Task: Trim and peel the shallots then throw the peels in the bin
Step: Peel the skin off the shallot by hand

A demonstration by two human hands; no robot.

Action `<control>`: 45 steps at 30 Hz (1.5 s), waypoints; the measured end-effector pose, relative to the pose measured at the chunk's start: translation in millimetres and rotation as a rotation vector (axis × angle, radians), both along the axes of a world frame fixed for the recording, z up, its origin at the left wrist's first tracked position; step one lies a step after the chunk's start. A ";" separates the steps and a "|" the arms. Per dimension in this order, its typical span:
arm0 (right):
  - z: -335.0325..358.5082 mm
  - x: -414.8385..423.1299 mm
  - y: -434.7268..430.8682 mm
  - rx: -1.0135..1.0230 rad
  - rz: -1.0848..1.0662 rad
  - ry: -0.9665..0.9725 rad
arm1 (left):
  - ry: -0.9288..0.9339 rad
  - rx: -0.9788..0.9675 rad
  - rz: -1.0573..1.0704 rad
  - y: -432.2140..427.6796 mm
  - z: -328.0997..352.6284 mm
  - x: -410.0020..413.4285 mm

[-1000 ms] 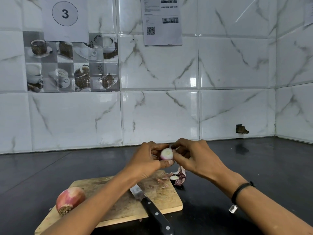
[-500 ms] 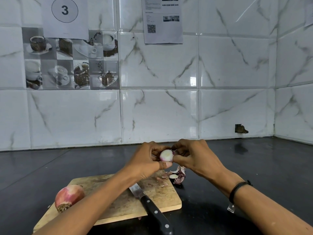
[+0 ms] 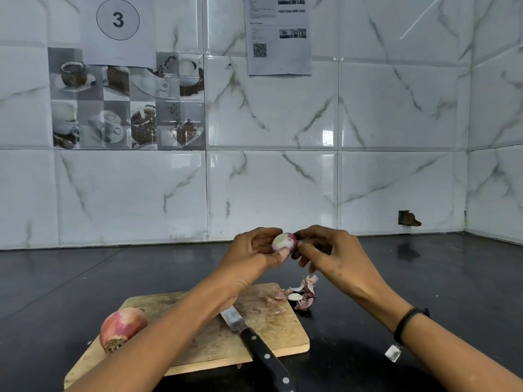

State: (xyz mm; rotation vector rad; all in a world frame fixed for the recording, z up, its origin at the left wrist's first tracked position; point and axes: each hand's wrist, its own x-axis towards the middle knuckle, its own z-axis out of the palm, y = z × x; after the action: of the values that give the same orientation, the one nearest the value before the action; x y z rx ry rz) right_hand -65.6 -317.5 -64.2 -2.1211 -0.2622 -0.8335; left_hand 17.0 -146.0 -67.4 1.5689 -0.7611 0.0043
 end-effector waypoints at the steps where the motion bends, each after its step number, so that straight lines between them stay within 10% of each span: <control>1: 0.1 0.1 0.2 0.000 -0.002 -0.005 | 0.030 -0.034 -0.035 -0.3 1.0 -1.2; 16: 4.6 -2.3 7.4 -0.135 -0.026 -0.266 | 0.388 -0.314 -0.362 -1.8 7.4 -7.9; 45: 0.6 1.1 8.6 -0.203 -0.050 -0.321 | 0.221 -0.275 -0.276 -5.9 4.4 -14.2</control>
State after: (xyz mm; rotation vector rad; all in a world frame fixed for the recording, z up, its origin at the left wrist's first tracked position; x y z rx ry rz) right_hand -64.6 -309.0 -63.6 -2.1796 -0.4796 -1.2228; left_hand 2.8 -151.9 -63.0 1.1729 -0.7605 -0.2531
